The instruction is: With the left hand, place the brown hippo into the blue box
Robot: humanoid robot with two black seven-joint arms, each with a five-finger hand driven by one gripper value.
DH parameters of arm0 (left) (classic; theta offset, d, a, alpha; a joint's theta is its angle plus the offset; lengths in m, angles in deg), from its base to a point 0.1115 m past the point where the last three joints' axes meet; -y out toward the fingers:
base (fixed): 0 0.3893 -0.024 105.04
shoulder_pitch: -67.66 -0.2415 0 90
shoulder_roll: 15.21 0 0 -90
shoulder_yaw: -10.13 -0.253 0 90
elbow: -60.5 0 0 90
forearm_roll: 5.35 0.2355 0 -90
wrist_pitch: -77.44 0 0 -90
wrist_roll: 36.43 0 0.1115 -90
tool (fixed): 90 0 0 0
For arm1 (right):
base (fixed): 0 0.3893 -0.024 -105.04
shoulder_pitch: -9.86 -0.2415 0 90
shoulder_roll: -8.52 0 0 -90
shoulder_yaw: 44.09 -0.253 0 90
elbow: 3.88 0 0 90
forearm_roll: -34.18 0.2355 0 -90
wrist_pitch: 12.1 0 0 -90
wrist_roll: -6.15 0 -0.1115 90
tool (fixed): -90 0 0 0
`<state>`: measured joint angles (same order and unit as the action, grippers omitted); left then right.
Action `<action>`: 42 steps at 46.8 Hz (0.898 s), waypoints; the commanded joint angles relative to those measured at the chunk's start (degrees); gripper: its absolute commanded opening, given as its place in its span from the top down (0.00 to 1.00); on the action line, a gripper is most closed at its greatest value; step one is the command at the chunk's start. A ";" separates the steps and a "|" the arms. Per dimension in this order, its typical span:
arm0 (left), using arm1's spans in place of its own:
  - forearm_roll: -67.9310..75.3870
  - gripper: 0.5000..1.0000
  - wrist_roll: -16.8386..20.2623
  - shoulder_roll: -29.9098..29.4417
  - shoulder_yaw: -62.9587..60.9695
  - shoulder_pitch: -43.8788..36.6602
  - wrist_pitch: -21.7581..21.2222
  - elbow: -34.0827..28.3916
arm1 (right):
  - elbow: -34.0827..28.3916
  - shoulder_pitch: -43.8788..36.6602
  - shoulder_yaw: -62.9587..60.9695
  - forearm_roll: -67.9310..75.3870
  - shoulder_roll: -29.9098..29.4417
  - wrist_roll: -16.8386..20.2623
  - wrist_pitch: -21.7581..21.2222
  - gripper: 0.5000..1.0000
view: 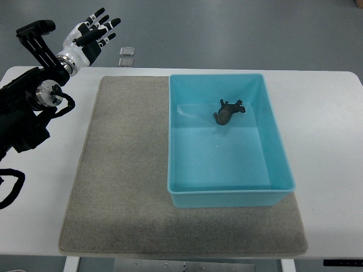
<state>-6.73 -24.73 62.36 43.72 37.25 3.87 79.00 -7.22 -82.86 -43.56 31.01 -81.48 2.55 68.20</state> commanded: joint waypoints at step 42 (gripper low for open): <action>0.68 0.00 0.61 0.38 0.07 -0.36 1.50 0.75 | 0.00 0.00 0.00 0.00 0.00 0.00 -0.06 0.13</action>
<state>-6.16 -24.14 63.05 43.81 36.90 5.27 79.73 -7.22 -82.86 -43.56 31.02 -81.48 2.55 68.18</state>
